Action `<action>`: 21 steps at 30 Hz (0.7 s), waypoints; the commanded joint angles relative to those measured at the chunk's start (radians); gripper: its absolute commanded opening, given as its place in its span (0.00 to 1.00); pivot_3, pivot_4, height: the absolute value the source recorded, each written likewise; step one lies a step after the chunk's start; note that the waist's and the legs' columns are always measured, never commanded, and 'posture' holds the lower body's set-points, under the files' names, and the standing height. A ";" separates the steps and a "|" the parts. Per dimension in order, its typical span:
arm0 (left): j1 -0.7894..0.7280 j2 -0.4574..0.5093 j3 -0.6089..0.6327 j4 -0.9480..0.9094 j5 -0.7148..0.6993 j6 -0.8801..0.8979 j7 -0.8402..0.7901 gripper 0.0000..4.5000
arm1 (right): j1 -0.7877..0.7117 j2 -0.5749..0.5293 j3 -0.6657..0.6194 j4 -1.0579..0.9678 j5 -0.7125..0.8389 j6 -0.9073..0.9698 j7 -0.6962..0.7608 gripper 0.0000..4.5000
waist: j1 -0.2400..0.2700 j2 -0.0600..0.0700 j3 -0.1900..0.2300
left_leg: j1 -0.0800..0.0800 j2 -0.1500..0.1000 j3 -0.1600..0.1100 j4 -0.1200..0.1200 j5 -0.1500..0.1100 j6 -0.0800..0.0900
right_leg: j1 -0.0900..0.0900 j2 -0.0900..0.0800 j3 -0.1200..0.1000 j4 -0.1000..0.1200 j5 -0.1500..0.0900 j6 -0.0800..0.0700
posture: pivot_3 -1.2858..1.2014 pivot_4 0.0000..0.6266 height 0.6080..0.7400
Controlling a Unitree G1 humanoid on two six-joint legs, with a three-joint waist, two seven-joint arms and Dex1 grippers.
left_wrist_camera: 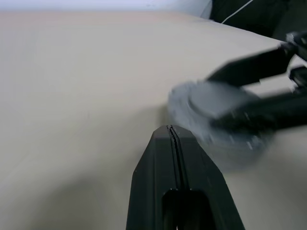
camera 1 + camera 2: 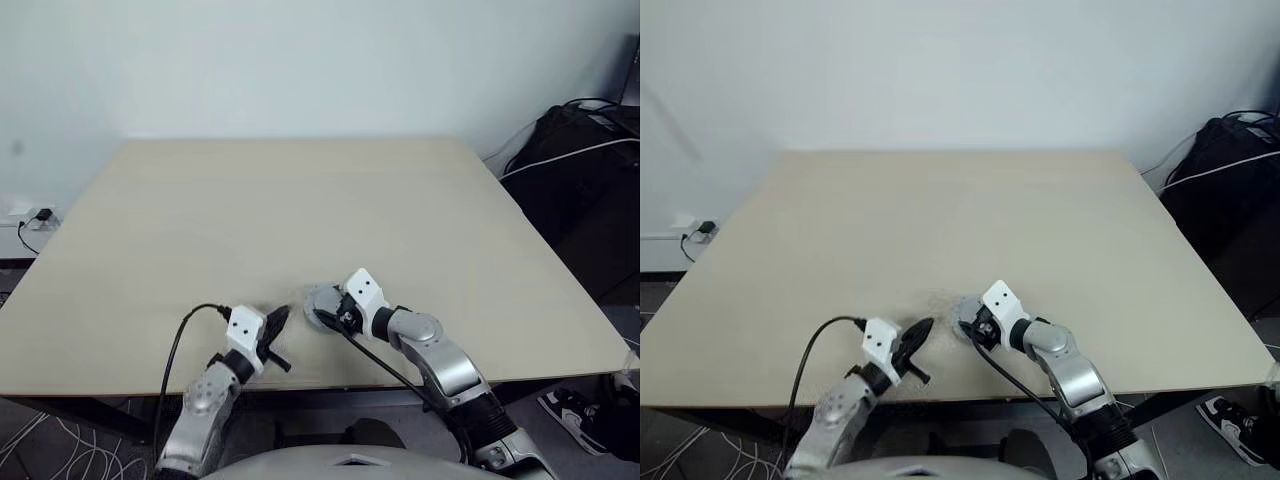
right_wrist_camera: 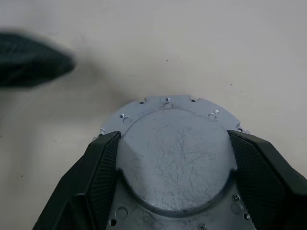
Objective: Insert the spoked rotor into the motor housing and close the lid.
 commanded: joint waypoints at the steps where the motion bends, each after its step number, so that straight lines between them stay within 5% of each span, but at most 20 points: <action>1: -0.083 0.035 0.013 -0.010 -0.015 0.044 -0.053 0.00 | 0.005 -0.016 0.010 0.025 -0.017 0.035 0.006 0.71 | -0.001 0.000 0.000 | 0.000 0.000 0.000 0.000 0.000 0.000 | 0.000 0.001 0.000 0.000 0.000 0.000 | 0.52 0.00 1.00; 21: -0.444 0.047 0.004 0.107 -0.127 0.497 -0.280 0.00 | 0.021 -0.002 0.010 -0.009 -0.015 0.037 -0.013 0.71 | -0.001 -0.003 0.000 | 0.003 0.000 0.001 0.002 0.003 0.005 | 0.004 0.005 0.001 0.000 0.000 0.001 | 0.52 0.00 1.00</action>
